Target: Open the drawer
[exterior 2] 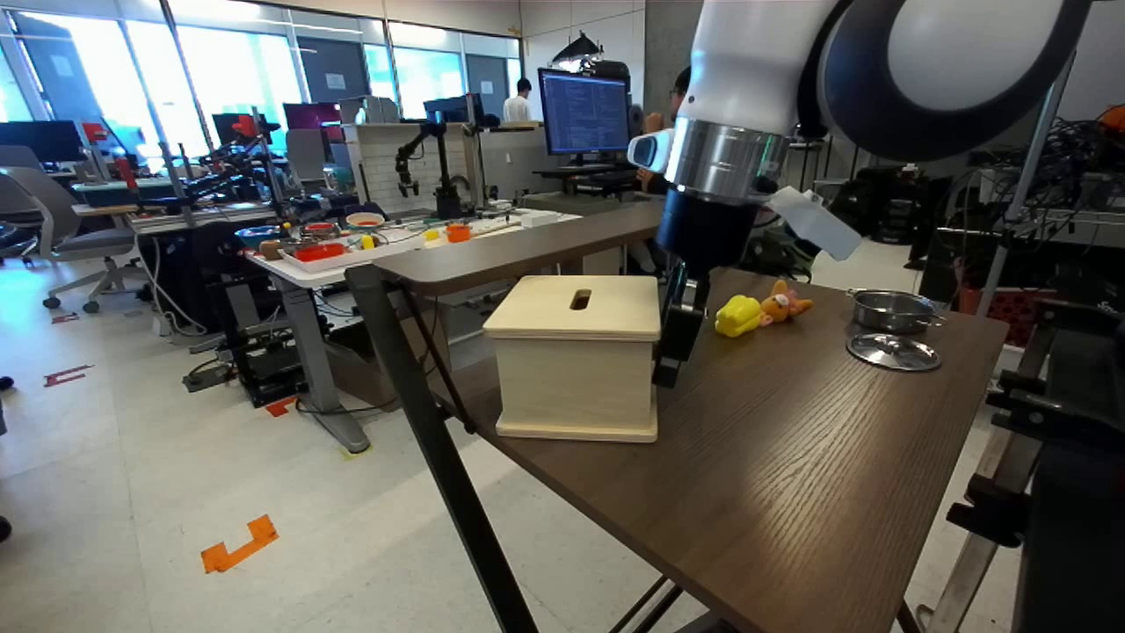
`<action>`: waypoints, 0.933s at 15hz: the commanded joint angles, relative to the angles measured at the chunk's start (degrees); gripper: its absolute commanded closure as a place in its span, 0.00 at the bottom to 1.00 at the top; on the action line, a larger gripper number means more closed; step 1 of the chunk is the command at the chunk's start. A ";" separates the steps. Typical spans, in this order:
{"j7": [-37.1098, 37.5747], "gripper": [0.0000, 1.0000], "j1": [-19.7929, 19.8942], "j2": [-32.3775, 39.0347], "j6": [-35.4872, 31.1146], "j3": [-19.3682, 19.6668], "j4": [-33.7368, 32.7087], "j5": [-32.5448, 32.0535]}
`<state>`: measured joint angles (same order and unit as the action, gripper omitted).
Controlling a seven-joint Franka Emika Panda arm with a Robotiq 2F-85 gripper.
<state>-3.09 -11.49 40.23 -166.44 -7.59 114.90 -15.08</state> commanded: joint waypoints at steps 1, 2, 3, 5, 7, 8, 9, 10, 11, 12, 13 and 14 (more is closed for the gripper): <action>-1.84 0.88 0.38 0.18 -1.82 -0.26 0.15 1.65; -1.64 0.95 0.23 -0.07 -1.83 0.16 0.45 1.45; -1.56 0.96 0.22 -0.14 -1.87 0.33 0.73 1.40; -1.43 0.93 0.06 -0.43 -1.70 0.87 1.32 1.15; -1.41 0.93 -0.01 -0.98 -1.77 1.20 2.24 0.93; -1.19 0.93 -0.40 -1.37 -1.74 1.68 2.70 0.63; -1.16 0.93 -0.52 -1.65 -1.86 1.90 3.14 0.48; -1.08 0.93 -0.80 -2.11 -1.96 2.28 3.72 0.22; -1.07 0.93 -0.92 -2.48 -1.99 2.53 4.22 0.10; -1.06 0.93 -1.01 -3.02 -2.02 2.79 4.94 -0.03; -1.06 0.93 -1.08 -3.45 -2.20 3.02 5.65 -0.12; -1.05 0.93 -1.07 -3.96 -2.30 3.16 6.44 -0.18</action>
<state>-3.31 -11.49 38.75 -166.63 -6.31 117.48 -15.15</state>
